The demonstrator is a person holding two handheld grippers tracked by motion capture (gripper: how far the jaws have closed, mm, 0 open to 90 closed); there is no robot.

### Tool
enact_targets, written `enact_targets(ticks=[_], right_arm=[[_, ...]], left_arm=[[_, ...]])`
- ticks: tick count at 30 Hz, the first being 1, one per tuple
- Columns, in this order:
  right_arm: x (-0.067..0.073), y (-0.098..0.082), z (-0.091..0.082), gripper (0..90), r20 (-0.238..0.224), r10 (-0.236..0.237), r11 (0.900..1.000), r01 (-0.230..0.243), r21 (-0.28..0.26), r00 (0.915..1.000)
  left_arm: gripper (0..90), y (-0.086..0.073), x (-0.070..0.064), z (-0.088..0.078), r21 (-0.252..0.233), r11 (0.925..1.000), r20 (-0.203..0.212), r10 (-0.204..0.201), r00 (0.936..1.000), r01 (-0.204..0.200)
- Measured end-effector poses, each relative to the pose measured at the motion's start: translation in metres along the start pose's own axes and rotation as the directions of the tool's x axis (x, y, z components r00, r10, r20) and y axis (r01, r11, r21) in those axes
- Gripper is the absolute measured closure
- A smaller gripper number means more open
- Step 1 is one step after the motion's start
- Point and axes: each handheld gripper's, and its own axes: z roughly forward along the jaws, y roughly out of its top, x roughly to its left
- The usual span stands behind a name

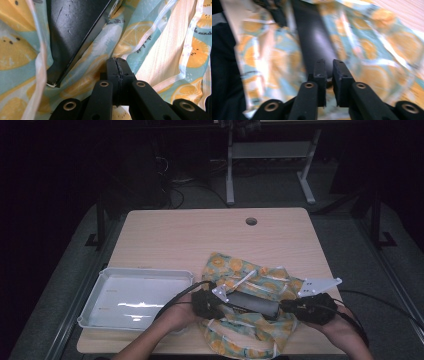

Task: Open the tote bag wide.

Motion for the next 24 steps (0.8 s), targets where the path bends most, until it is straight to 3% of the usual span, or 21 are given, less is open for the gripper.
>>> enact_targets(ticks=[7,11,14,19,24], right_arm=[[0.03,0.012,0.008,88.7,-0.081,-0.061,0.998,0.059,-0.026,0.9949],[0.042,0.013,0.022,89.3,-0.113,-0.081,0.997,0.083,0.008,0.9903],[0.045,0.009,0.034,89.4,-0.134,-0.076,0.996,0.082,0.044,0.988],[0.043,0.001,0.05,89.5,-0.12,-0.074,0.988,0.089,0.125,0.99],[0.041,-0.007,0.059,89.4,-0.129,-0.076,0.982,0.097,0.164,0.9888]], left_arm=[[89.6,0.0,0.0,0.0,0.002,1.0,-0.001,0.0,1.0,0.0],[89.6,0.0,0.0,0.0,0.002,1.0,-0.002,0.002,1.0,-0.002],[89.7,0.0,-0.001,0.0,0.002,1.0,-0.004,0.002,1.0,-0.002],[89.6,0.0,-0.001,0.0,0.005,1.0,-0.006,0.004,1.0,-0.004],[89.6,0.0,-0.001,0.0,0.005,1.0,-0.005,0.004,1.0,-0.004]])
